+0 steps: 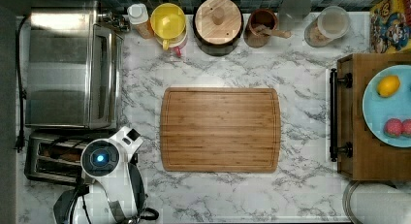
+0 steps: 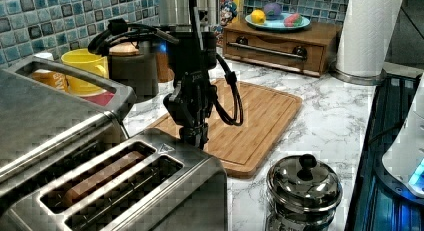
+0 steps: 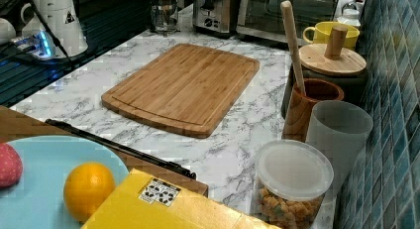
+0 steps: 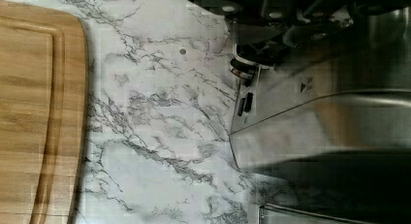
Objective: Turn on the toaster.
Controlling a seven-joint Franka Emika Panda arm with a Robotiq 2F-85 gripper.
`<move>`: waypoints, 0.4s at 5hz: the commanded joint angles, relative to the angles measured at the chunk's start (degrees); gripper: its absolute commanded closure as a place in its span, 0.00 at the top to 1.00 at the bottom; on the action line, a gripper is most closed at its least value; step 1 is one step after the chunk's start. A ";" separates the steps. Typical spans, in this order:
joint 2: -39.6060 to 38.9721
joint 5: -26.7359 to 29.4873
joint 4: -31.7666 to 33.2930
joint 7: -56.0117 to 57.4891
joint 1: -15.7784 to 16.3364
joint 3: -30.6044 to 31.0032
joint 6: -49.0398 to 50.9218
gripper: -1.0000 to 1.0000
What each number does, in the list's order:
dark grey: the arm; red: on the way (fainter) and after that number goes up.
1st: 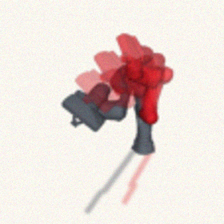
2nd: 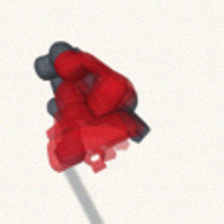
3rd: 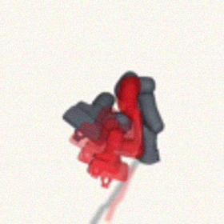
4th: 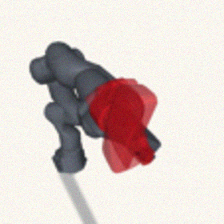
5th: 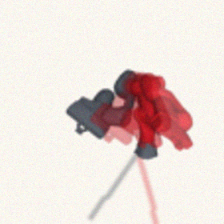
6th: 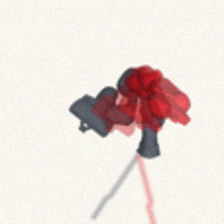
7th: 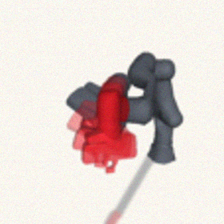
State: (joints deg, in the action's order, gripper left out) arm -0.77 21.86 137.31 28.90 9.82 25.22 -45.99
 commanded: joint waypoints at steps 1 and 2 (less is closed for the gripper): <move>-10.85 6.04 16.32 9.83 -0.69 0.68 -7.30 0.00; -19.38 -2.36 13.64 2.01 1.50 -0.60 -9.39 0.00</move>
State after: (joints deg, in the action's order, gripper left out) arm -3.35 24.17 137.53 34.52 8.41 25.77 -49.27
